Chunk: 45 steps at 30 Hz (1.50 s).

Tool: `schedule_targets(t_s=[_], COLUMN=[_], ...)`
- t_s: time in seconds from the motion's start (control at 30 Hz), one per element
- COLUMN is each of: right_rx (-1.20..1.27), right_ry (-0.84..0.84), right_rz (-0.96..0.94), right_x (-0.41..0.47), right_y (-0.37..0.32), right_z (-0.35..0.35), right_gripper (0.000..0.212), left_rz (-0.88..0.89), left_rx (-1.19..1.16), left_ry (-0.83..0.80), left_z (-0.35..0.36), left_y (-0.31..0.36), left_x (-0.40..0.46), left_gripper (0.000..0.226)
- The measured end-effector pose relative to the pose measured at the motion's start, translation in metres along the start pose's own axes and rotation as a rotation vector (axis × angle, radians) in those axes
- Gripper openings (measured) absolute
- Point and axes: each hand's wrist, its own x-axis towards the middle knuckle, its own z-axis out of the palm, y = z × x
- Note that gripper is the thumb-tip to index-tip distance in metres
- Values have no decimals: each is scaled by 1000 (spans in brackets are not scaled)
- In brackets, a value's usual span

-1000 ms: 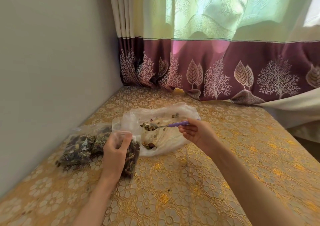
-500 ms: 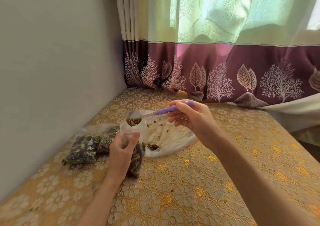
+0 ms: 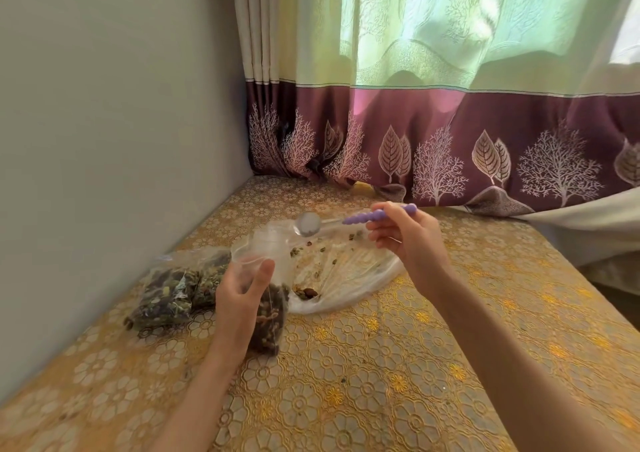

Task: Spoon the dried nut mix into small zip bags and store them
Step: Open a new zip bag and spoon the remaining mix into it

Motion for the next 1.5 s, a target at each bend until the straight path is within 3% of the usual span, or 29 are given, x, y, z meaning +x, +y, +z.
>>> schedule_targets(t_s=[0.1,0.23,0.43,0.63,1.0,1.27,1.37,1.5], right_rx=[-127,-329,-396,-315,-191,58,165,242], right_ry=[17,44,-8,-11,75,80,134,81], right_rz=[96,107,137,219,209,416,444,474], right_x=[1,0,2,3,1,1,2,2], right_y=[14,30,33,38,62,73,78,78], right_z=[-10,-15,-16,-12,9,20,23,27], right_gripper=[20,41,46,28,34,23,21,23], left_rz=[0,-13,-18,-39,-60,-71,-72,-55], left_rx=[6,-7,-18,-86,-109,-109,-120,-130], left_ry=[-3,-1,-4,-2,8,23,26,17], left_z=[0,0,0,2,3,3,3,2], left_y=[0,-1,3,9,13,14,15,16], left_x=[0,0,-2,-4,-5,-4,-5,-6], left_gripper=[65,60,58,78,78,80,80,87])
